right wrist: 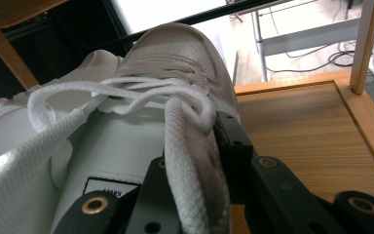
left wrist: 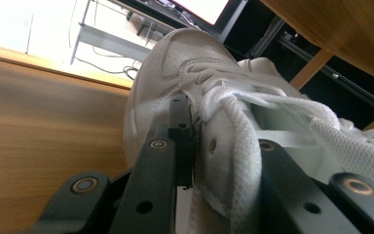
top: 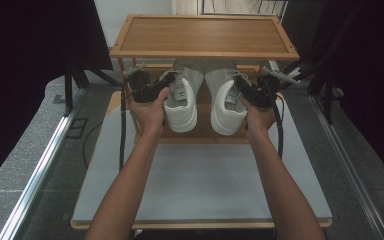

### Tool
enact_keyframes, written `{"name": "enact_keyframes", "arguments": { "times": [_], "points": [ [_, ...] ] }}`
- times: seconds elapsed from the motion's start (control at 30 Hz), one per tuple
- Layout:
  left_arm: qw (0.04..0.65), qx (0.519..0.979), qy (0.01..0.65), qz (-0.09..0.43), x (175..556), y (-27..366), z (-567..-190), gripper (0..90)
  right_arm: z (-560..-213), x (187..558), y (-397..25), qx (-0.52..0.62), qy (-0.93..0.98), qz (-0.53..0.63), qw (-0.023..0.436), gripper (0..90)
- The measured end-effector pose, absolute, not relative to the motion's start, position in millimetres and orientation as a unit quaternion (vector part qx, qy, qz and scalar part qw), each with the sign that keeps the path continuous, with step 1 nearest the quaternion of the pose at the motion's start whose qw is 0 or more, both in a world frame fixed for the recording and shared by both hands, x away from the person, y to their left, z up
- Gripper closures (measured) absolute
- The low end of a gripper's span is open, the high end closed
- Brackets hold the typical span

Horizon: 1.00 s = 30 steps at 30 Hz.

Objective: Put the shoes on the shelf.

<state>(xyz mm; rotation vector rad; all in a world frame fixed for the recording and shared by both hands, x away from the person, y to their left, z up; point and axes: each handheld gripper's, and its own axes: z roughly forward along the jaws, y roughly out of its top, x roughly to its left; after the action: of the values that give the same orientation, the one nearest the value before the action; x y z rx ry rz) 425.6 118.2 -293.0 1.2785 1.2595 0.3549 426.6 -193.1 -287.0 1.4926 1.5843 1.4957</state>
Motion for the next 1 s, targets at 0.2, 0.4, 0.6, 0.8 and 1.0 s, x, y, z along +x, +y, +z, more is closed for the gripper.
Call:
{"name": "enact_keyframes", "arguments": {
  "times": [0.2, 0.4, 0.6, 0.8, 1.0],
  "points": [
    [0.611, 0.537, 0.563, 0.146, 431.4, 102.1, -303.5, 68.7, -289.6, 431.1, -182.2, 0.55, 0.573, 0.555, 0.249, 71.6],
    [0.634, 0.52, 0.561, 0.113, 433.5, 100.3, -298.3, 48.6, -287.9, 431.0, -171.7, 0.544, 0.571, 0.563, 0.246, 50.7],
    [0.629, 0.549, 0.542, 0.095, 425.1, 109.3, -295.5, 46.2, -281.7, 418.8, -183.6, 0.536, 0.533, 0.613, 0.231, 48.9],
    [0.639, 0.569, 0.507, 0.103, 401.8, 122.9, -289.7, 50.5, -278.0, 399.8, -195.3, 0.504, 0.577, 0.588, 0.259, 57.7],
    [0.633, 0.609, 0.457, 0.138, 370.0, 127.2, -279.1, 64.0, -267.1, 364.1, -204.4, 0.449, 0.611, 0.582, 0.295, 77.8]
  ]
}}
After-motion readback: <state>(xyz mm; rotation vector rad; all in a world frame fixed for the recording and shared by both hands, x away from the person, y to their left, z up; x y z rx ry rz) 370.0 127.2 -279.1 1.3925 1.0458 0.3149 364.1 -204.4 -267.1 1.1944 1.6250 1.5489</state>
